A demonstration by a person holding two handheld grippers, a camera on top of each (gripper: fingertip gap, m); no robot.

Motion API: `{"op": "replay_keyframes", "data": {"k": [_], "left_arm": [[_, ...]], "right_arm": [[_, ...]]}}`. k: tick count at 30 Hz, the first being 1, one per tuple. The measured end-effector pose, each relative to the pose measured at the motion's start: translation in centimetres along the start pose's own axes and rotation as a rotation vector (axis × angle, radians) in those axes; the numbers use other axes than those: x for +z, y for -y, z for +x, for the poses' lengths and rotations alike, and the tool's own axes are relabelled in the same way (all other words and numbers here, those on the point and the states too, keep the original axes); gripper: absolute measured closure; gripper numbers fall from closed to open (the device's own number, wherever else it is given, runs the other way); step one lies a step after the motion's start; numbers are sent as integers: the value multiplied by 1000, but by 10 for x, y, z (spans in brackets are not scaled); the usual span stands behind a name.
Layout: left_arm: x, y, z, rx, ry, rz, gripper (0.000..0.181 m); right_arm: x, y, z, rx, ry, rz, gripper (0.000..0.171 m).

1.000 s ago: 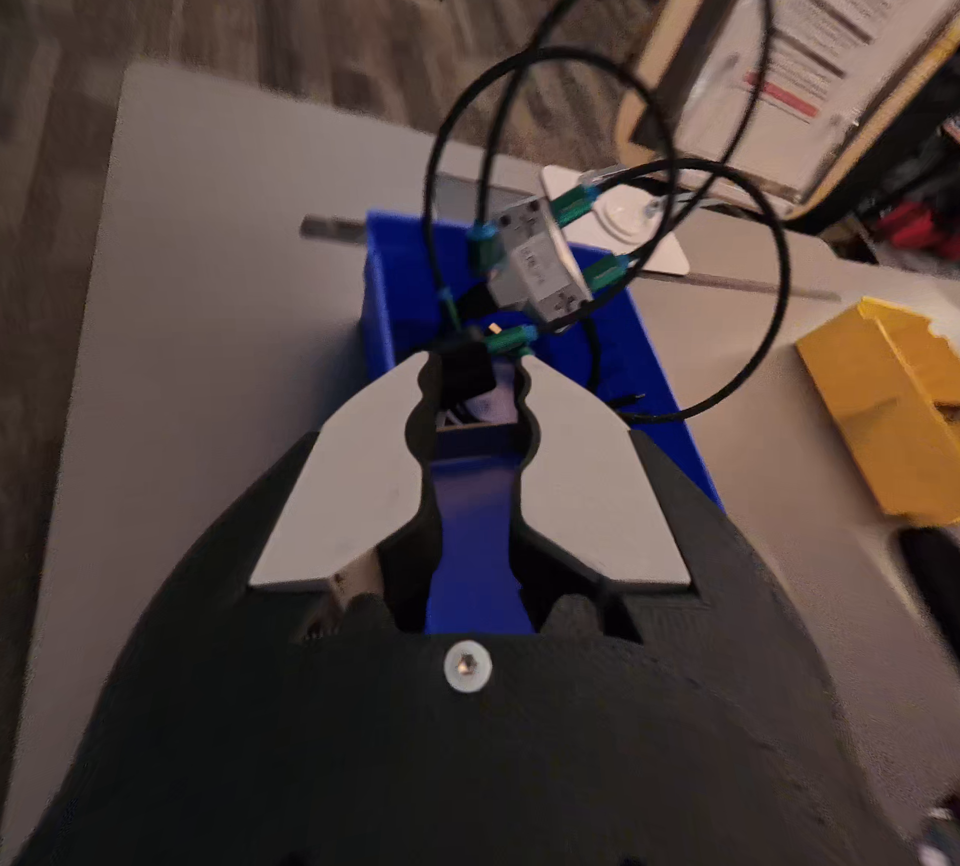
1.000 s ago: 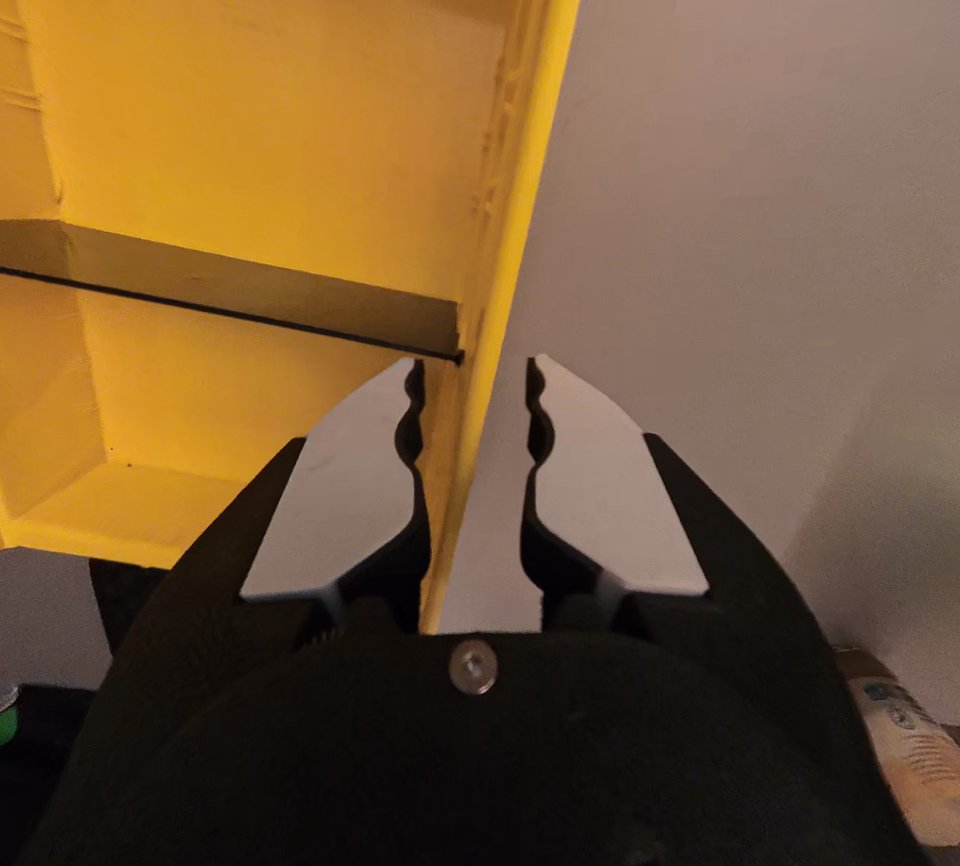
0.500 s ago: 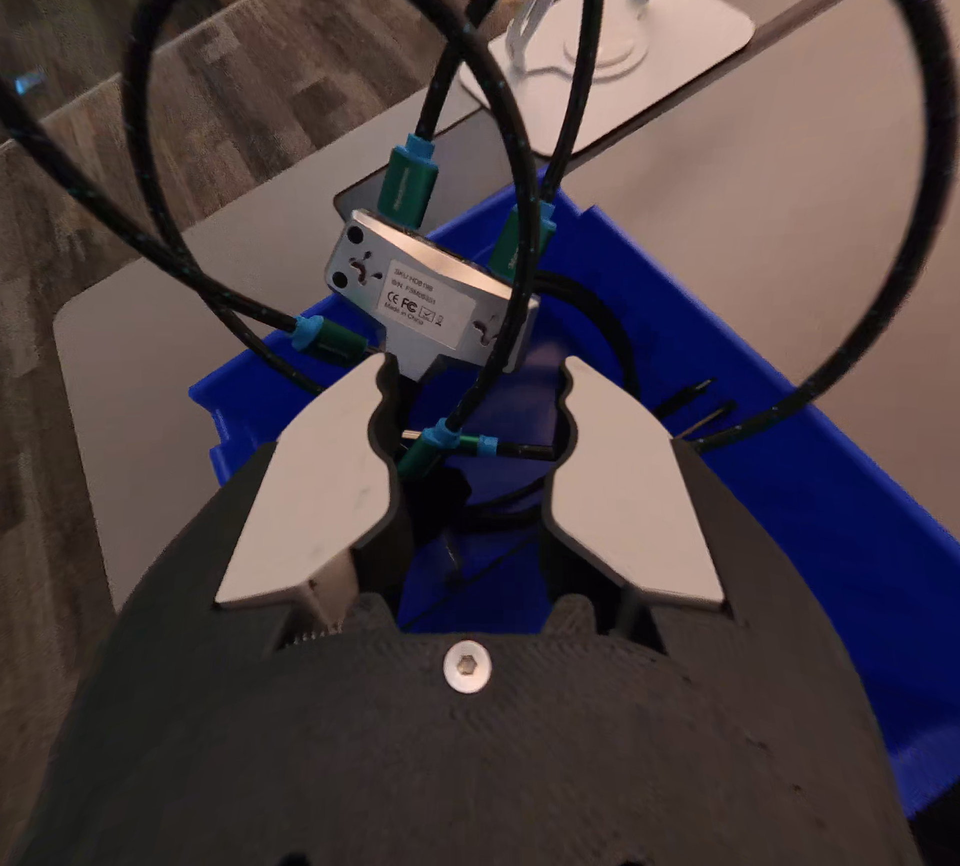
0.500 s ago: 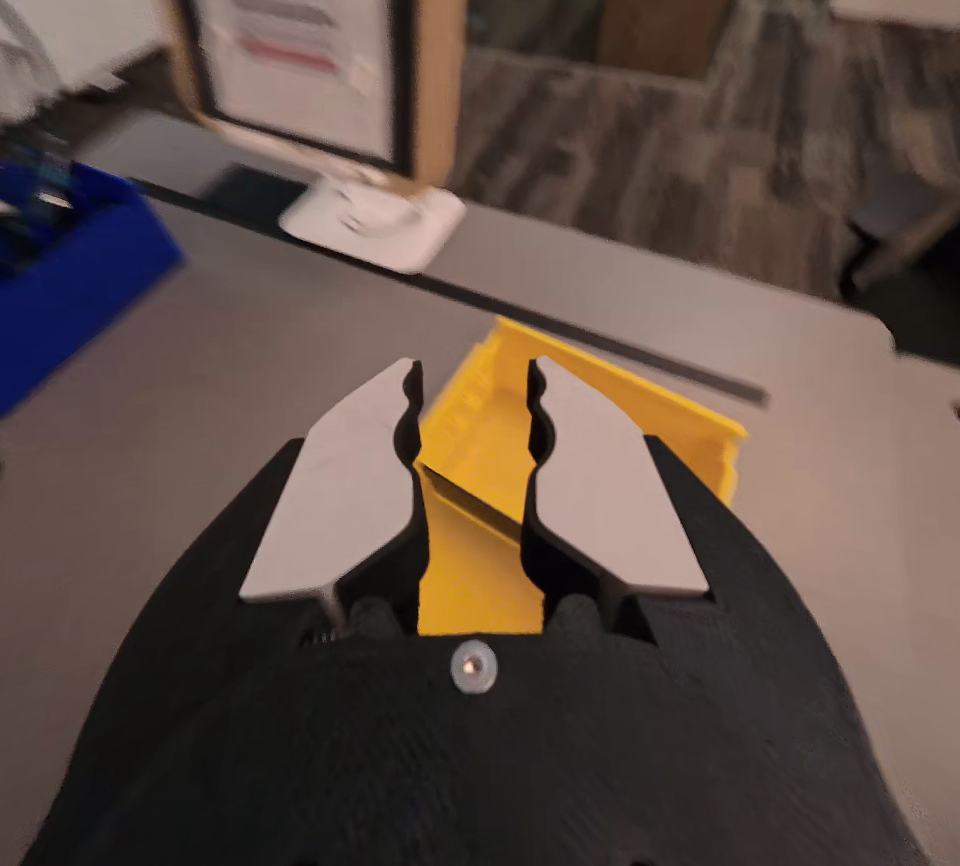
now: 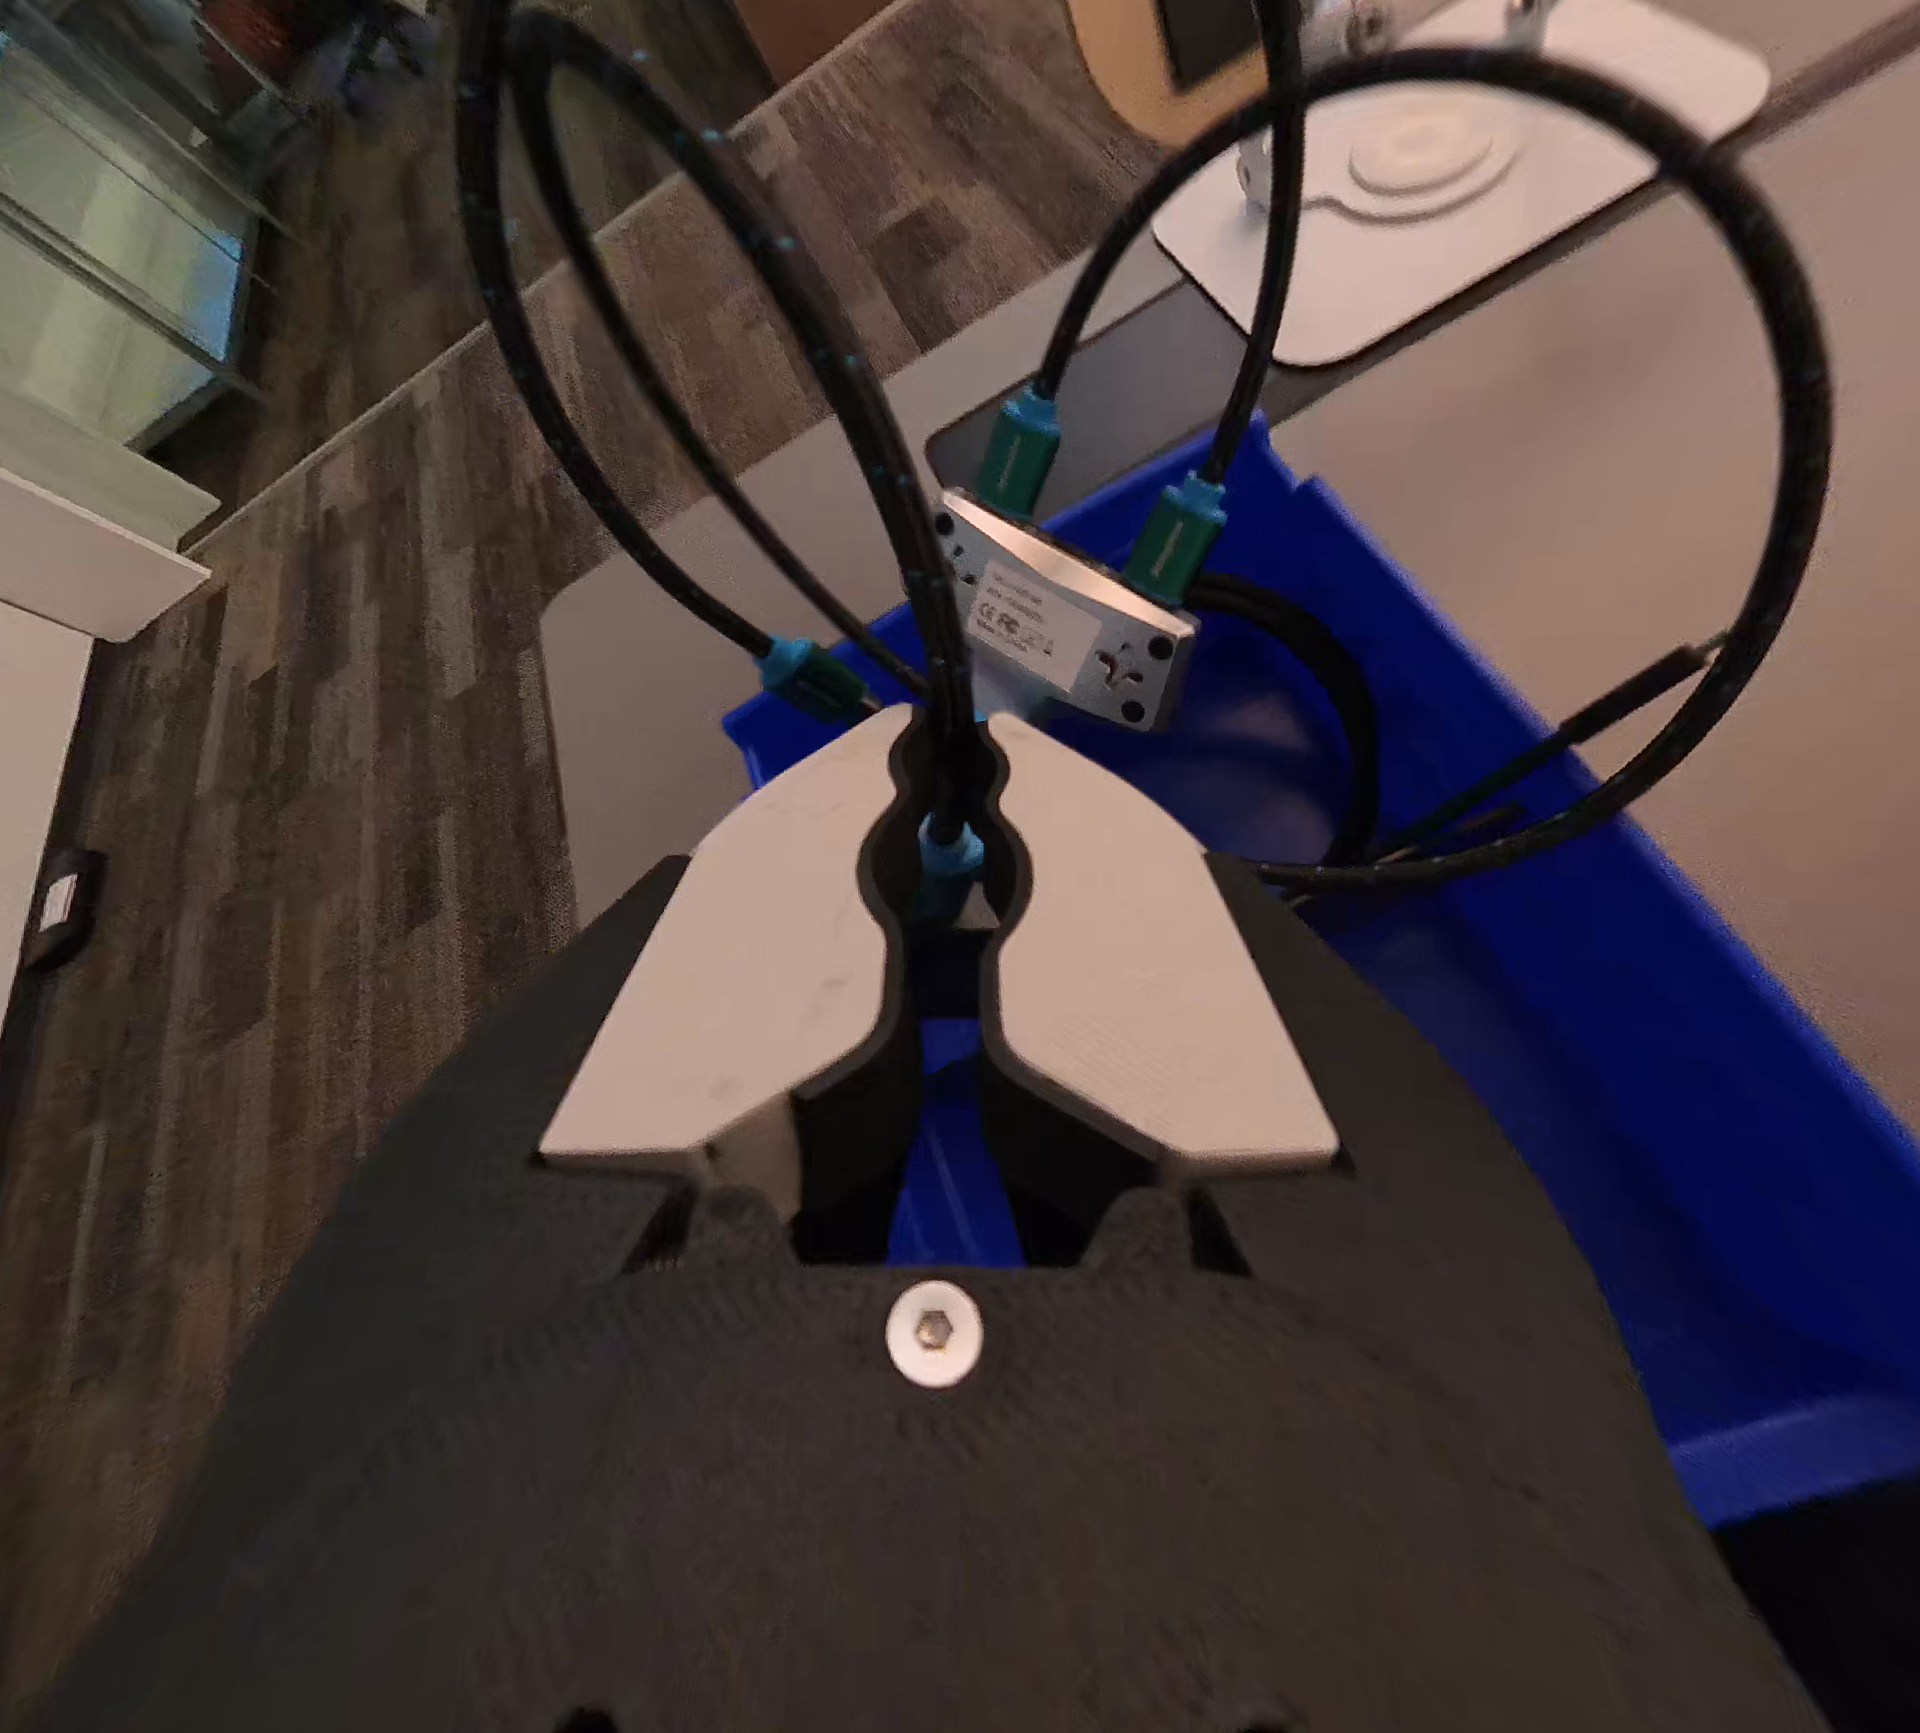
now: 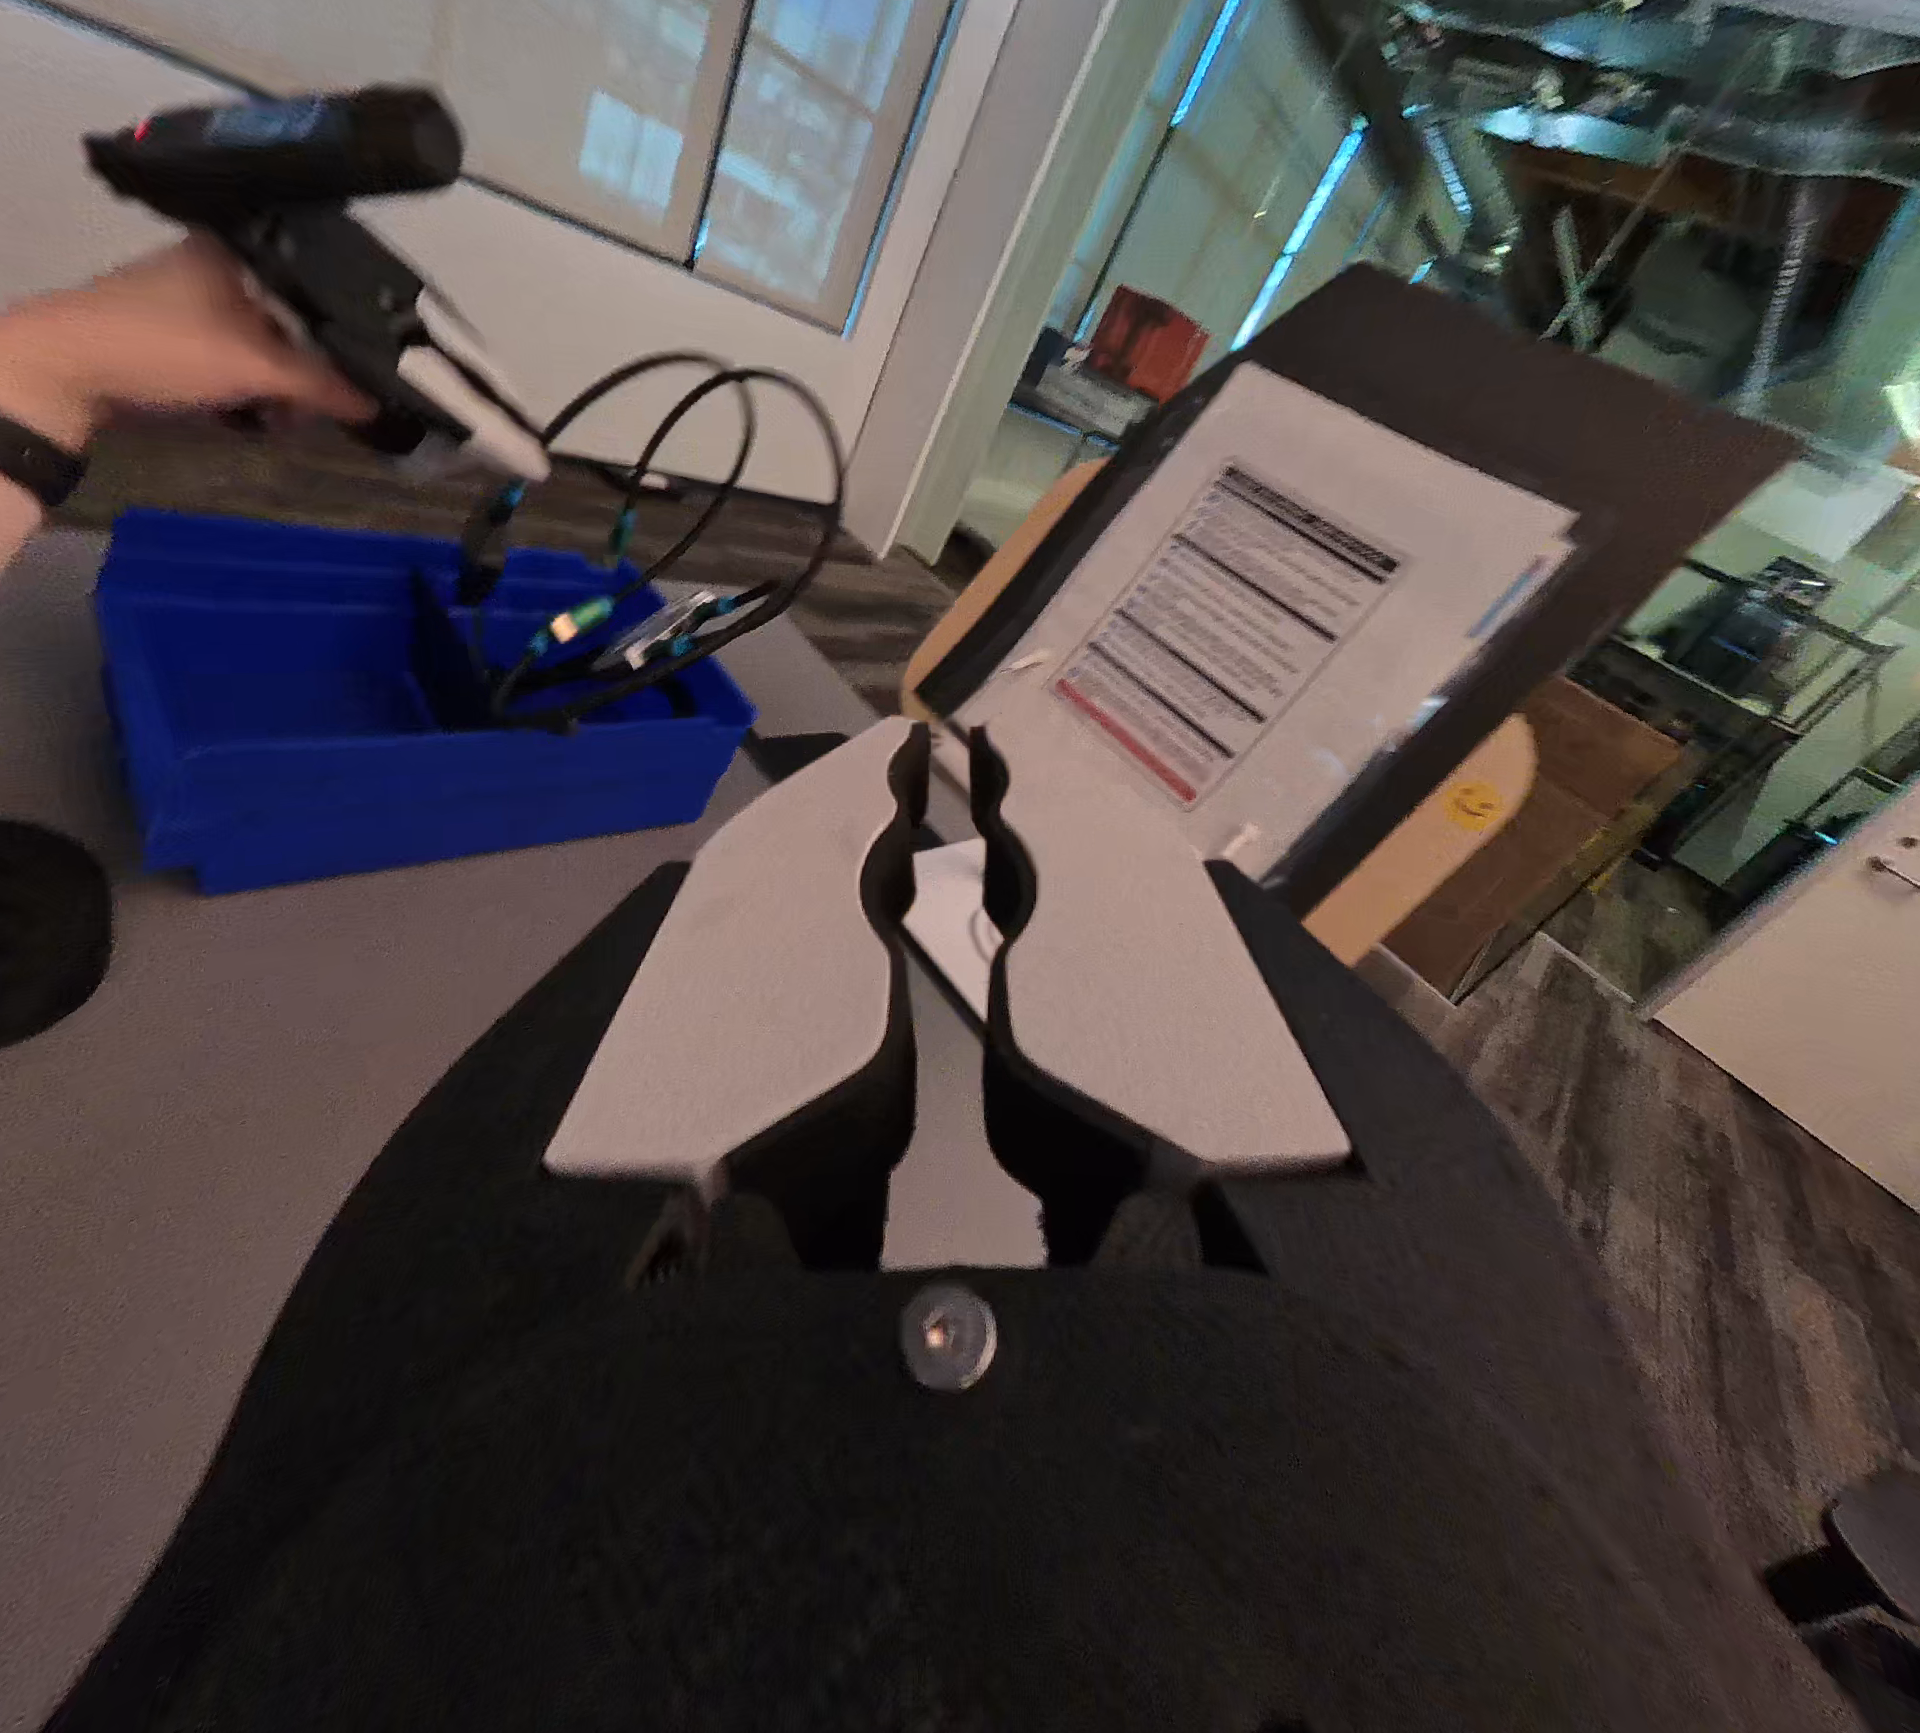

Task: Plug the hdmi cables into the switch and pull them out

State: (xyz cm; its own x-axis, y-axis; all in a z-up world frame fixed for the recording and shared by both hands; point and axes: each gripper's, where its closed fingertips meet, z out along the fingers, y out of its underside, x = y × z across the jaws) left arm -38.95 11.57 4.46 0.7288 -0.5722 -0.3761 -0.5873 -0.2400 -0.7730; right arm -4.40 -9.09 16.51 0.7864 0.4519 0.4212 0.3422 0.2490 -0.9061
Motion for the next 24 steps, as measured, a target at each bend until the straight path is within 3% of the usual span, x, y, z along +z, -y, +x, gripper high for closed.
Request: {"op": "replay_keyframes", "data": {"k": [4,10,13,18,24], "left_arm": [[-22,27,3,-24,16,94,174],[-49,56,61,68,-307,303,175],[-64,71,67,1,-362,342,175],[-107,118,104,-25,-478,483,175],[-114,147,183,228,-380,436,175]], "right_arm": [[19,-16,-27,-55,46,-79,163],[30,-25,-48,-55,111,-104,163],[35,-32,-59,-20,166,-119,163],[45,-26,-110,168,415,-67,153],[62,-31,-141,537,573,-78,135]]}}
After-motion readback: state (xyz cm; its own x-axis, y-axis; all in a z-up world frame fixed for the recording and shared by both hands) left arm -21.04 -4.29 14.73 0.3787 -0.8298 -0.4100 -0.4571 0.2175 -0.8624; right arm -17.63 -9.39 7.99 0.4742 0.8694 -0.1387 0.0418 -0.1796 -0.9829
